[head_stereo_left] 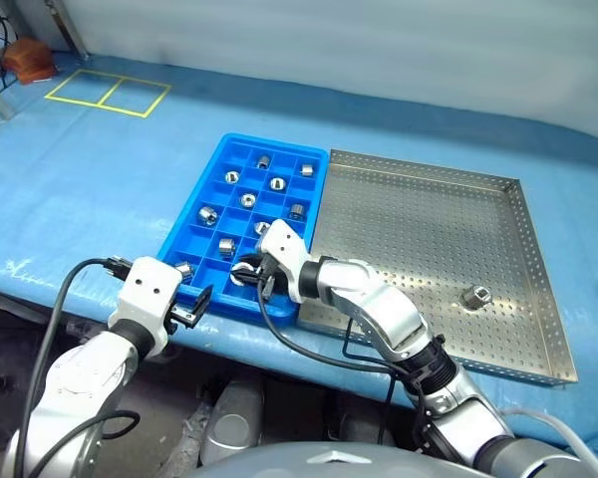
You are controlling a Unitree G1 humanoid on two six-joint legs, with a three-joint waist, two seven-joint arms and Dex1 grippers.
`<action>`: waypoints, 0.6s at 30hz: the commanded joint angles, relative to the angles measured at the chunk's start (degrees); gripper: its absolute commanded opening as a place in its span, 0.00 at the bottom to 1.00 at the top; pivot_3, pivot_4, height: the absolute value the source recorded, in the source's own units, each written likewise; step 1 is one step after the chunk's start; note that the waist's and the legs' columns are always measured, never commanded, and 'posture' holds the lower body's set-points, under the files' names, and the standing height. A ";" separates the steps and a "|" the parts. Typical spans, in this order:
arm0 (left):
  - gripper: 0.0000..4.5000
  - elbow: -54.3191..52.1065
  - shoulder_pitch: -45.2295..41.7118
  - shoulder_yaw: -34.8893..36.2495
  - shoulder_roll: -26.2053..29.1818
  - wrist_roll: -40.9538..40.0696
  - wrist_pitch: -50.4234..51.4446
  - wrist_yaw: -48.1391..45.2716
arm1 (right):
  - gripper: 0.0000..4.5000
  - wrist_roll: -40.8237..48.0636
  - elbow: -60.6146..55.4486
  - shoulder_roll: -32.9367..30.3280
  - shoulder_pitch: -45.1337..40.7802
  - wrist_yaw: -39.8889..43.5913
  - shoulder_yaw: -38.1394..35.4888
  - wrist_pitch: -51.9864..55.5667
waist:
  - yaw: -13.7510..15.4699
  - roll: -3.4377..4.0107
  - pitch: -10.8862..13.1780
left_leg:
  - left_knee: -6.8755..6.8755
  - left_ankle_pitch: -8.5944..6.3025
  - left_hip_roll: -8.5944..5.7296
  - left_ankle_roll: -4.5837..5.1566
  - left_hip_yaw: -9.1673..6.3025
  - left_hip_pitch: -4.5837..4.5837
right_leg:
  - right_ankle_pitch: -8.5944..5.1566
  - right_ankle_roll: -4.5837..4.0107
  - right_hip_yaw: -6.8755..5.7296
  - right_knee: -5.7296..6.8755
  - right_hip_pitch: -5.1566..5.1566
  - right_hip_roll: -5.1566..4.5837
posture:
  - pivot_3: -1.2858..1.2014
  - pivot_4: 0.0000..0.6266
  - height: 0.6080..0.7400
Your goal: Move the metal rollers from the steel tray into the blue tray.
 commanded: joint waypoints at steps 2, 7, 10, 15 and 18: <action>0.92 -1.46 -0.99 0.05 0.14 -0.10 -0.72 0.26 | 0.20 -0.64 -0.27 -0.40 -0.09 -0.02 -0.30 -0.58 | 0.61 0.00 0.00 | -0.02 -0.01 0.00 -0.01 0.00 -0.02 | 0.00 -0.01 -0.01 -0.02 -0.01 0.00 | 0.72 0.24 1.00; 0.92 -0.71 -2.22 -0.65 0.25 -0.19 -0.82 0.14 | 0.48 -0.64 -1.35 -1.32 0.64 0.64 -0.33 -0.83 | 1.62 0.00 0.00 | -0.02 -0.02 0.01 -0.03 0.01 -0.02 | -0.01 -0.01 -0.02 -0.03 -0.02 0.00 | 0.71 0.24 1.00; 0.92 0.04 -3.41 -1.51 0.03 -0.59 -1.15 -0.16 | 0.70 0.39 -3.40 -0.65 1.08 -0.11 -2.46 -2.00 | 2.03 0.00 0.00 | -0.01 -0.02 0.01 -0.04 0.02 -0.02 | -0.01 -0.01 -0.02 -0.03 -0.02 0.00 | 0.70 0.24 1.00; 0.92 3.05 -8.33 -6.26 -2.24 -2.28 -3.21 -1.07 | 0.70 1.13 -7.29 -1.26 1.56 -3.01 -8.76 -2.15 | 2.53 0.00 0.00 | 0.00 -0.03 0.01 -0.06 0.03 -0.03 | -0.01 0.00 -0.03 -0.03 -0.03 0.00 | 0.68 0.24 1.00; 0.92 6.97 -13.13 -10.86 -4.38 -2.49 -5.58 -1.40 | 0.70 -1.27 -9.84 -4.71 2.44 -5.68 -11.91 -1.31 | 2.90 0.00 0.00 | 0.06 -0.03 -0.01 -0.07 0.02 -0.07 | -0.01 0.01 -0.06 -0.06 -0.01 -0.02 | 0.67 0.24 1.00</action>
